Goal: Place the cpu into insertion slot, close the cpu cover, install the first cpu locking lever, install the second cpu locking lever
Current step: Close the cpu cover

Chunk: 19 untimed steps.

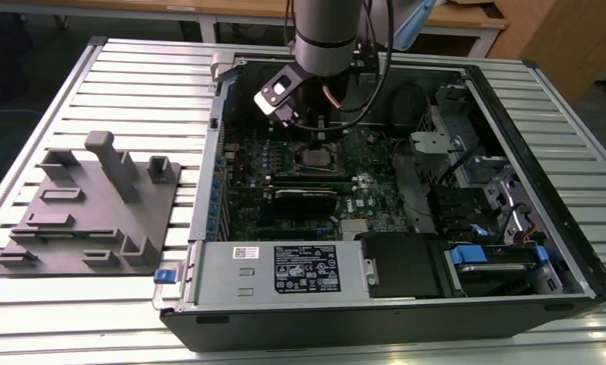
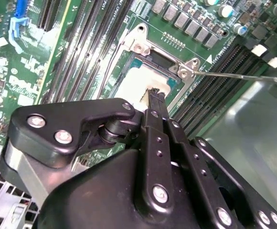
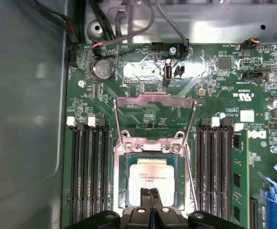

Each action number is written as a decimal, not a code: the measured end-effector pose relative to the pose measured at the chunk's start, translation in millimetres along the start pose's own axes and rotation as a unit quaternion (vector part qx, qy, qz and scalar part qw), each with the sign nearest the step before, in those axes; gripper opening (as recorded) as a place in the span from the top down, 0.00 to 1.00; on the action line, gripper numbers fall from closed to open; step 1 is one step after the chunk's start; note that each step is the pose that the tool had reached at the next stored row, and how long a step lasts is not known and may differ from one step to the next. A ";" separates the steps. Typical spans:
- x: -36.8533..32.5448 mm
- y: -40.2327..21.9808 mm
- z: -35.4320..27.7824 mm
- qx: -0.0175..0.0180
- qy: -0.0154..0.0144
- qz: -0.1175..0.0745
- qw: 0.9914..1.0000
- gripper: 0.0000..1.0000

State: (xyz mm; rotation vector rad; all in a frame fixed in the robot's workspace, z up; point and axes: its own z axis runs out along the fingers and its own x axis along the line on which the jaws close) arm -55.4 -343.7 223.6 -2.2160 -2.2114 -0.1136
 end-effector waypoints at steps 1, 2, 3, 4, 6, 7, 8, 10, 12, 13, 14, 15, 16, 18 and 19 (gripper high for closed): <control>0.1 0.1 -1.9 0.000 0.000 0.000 1.000 0.89; 0.2 0.2 -3.6 0.000 0.000 0.000 1.000 0.89; 0.3 0.2 -5.3 0.000 0.000 0.000 1.000 0.89; 0.4 0.3 -6.7 0.000 0.000 0.000 1.000 0.89; 0.6 0.5 -10.0 0.000 0.000 0.000 1.000 0.89; 0.7 0.5 -11.4 0.000 0.000 0.000 1.000 0.89; 0.7 0.6 -12.7 0.000 0.000 0.000 1.000 0.89; 0.8 0.7 -14.6 0.000 0.000 0.000 1.000 0.89; 1.0 0.7 -16.4 0.000 0.000 0.000 1.000 0.89; 1.0 0.8 -17.4 0.000 0.000 0.000 1.000 0.89; 1.1 0.8 -18.3 0.000 0.000 0.000 1.000 0.89; 1.1 0.9 -19.0 0.000 0.000 0.000 1.000 0.89; 1.1 0.9 -19.6 0.000 0.000 0.000 1.000 0.89; 1.2 0.9 -20.7 0.000 0.000 0.000 1.000 0.89; 1.3 1.0 -21.6 0.000 0.000 0.000 1.000 0.89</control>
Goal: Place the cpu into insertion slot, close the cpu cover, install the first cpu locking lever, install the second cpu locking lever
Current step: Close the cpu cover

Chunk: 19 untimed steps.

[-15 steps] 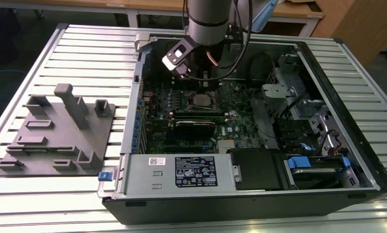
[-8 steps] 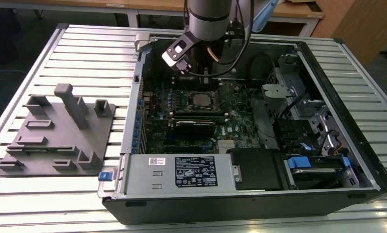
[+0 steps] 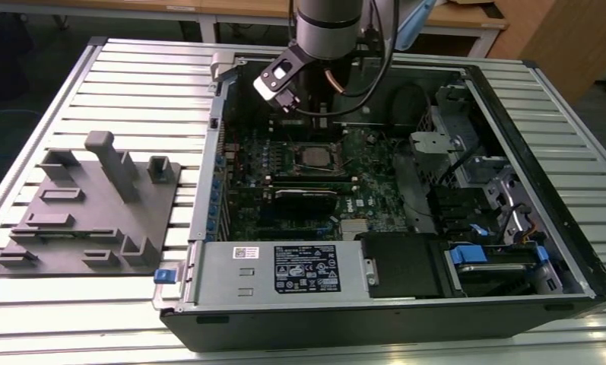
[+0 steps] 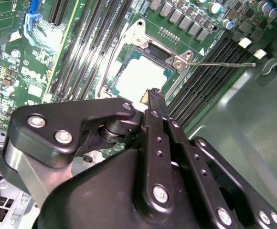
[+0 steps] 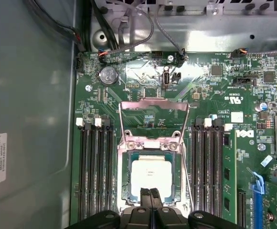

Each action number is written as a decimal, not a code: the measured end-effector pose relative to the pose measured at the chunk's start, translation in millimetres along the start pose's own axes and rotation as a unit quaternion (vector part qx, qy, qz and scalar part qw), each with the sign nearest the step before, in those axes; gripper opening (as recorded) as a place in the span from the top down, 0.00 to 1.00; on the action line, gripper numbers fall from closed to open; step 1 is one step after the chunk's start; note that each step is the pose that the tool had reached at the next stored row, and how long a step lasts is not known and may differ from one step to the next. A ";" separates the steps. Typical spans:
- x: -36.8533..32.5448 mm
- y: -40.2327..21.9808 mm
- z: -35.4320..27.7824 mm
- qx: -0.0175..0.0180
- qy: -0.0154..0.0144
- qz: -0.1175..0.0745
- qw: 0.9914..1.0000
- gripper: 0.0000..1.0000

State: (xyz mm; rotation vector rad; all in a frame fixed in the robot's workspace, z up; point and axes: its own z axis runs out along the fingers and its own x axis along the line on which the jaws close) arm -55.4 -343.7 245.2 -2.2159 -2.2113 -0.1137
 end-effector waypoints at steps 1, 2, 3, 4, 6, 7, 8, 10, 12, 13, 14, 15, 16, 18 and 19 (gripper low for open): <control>0.1 0.0 -1.1 0.000 0.000 0.000 1.000 0.89; 0.1 0.1 -2.1 0.000 0.000 0.000 1.000 0.89; 0.2 0.1 -3.2 0.000 0.000 0.000 1.000 0.89; 0.3 0.2 -4.4 0.000 0.000 0.000 1.000 0.89; 0.4 0.3 -7.0 0.000 0.000 0.000 1.000 0.89; 0.5 0.4 -8.4 0.000 0.000 0.000 1.000 0.89; 0.6 0.5 -9.8 0.000 0.000 0.000 1.000 0.89; 0.7 0.6 -12.6 0.000 0.000 0.000 1.000 0.89; 0.9 0.7 -14.8 0.000 0.000 0.000 1.000 0.89; 0.9 0.7 -15.8 0.000 0.000 0.000 1.000 0.89; 1.0 0.7 -16.7 0.000 0.000 0.000 1.000 0.89; 1.0 0.8 -17.7 0.000 0.000 0.000 1.000 0.89; 1.1 0.8 -18.6 0.000 0.000 0.000 1.000 0.89; 1.2 0.9 -20.1 0.000 0.000 0.000 1.000 0.89; 1.2 0.9 -20.2 0.000 0.000 0.000 1.000 0.89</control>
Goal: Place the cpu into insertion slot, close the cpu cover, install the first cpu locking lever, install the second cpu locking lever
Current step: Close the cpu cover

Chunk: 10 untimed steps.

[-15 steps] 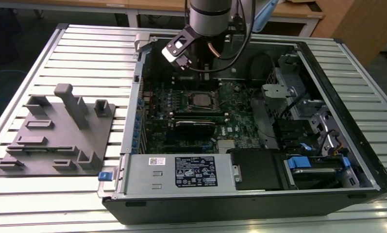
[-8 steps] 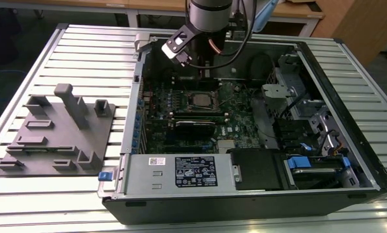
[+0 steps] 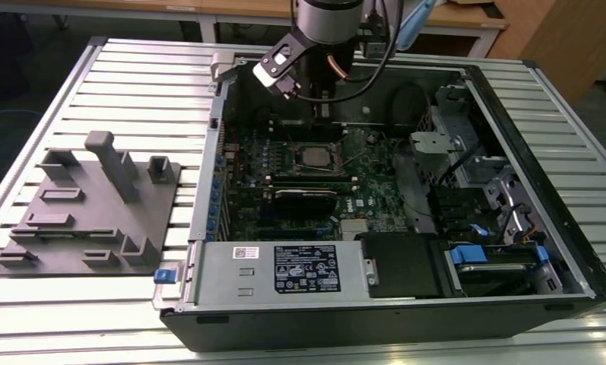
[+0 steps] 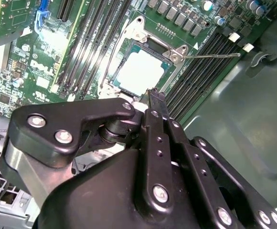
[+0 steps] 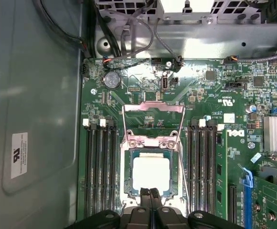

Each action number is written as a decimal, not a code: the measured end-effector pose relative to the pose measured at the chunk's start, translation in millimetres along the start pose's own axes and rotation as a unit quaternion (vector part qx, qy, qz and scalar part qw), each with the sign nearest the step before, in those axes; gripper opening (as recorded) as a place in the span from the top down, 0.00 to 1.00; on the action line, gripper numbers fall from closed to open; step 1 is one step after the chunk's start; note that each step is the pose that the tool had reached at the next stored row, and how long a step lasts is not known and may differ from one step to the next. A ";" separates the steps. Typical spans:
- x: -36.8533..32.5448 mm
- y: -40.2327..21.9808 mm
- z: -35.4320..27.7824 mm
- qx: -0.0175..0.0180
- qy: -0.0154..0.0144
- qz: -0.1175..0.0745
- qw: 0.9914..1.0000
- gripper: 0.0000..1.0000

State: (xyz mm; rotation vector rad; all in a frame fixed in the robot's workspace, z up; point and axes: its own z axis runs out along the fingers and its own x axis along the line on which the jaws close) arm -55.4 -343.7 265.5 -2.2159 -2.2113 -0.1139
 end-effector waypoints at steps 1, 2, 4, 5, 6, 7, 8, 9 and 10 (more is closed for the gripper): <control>0.0 0.0 0.0 0.000 0.000 0.000 1.000 0.89; 0.0 0.0 -0.1 0.000 0.000 0.000 1.000 0.89; 0.0 0.0 -0.8 0.000 0.000 0.000 1.000 0.89; 0.0 0.3 -0.9 0.000 0.000 0.000 1.000 0.89; 0.0 0.4 -0.9 0.000 0.000 0.000 1.000 0.89; 0.0 0.6 -0.9 0.000 0.000 0.000 1.000 0.89; 0.0 0.8 -0.9 0.000 0.000 0.000 1.000 0.89; 0.0 1.1 -0.9 0.000 0.000 0.000 1.000 0.89; 0.0 1.4 -0.9 0.000 0.000 0.000 1.000 0.89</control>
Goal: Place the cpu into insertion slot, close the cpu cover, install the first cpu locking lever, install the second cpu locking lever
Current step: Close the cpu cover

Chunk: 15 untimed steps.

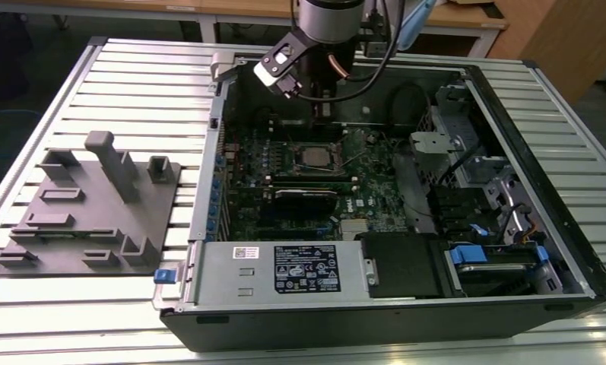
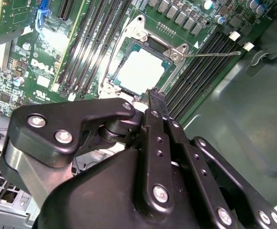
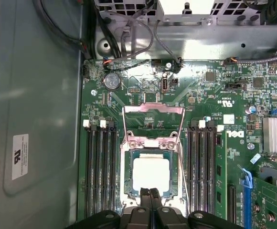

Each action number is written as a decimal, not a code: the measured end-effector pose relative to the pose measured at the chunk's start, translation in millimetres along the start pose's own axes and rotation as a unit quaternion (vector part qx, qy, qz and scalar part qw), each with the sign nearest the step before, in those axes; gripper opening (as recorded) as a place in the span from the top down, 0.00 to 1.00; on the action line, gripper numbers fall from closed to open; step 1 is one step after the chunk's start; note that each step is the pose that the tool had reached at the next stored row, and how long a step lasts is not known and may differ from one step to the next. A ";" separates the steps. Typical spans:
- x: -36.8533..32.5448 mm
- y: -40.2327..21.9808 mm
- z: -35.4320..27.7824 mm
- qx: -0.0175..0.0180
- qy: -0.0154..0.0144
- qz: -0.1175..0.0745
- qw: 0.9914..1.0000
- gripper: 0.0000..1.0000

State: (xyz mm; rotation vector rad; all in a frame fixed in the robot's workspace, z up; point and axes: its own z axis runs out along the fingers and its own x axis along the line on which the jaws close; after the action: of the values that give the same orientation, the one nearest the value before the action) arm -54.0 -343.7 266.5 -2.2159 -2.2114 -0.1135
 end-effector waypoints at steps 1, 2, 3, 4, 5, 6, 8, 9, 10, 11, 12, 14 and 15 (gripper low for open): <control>0.0 0.3 0.0 0.000 0.000 0.000 1.000 0.89; 0.0 0.6 0.0 0.000 0.000 0.000 1.000 0.89; 0.0 0.9 0.0 0.000 0.000 0.000 1.000 0.89; 0.0 1.0 0.1 0.000 0.000 0.000 1.000 0.89; 0.0 1.1 0.1 0.000 0.000 0.000 1.000 0.89; 0.0 2.1 0.1 0.000 0.000 0.000 1.000 0.89; 0.0 2.4 0.1 0.000 0.000 0.000 1.000 0.89; 0.0 2.6 0.2 0.000 0.000 0.000 1.000 0.89; 0.0 2.8 0.2 0.000 0.000 0.000 1.000 0.89; 0.0 3.0 0.2 0.000 0.000 0.000 1.000 0.89; 0.0 3.2 0.2 0.000 0.000 0.000 1.000 0.89; 0.0 3.6 0.2 0.000 0.000 0.000 1.000 0.89; 0.0 3.8 0.2 0.000 0.000 0.000 1.000 0.89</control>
State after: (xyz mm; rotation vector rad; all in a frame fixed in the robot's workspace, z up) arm -50.2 -343.7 266.4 -2.2159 -2.2114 -0.1136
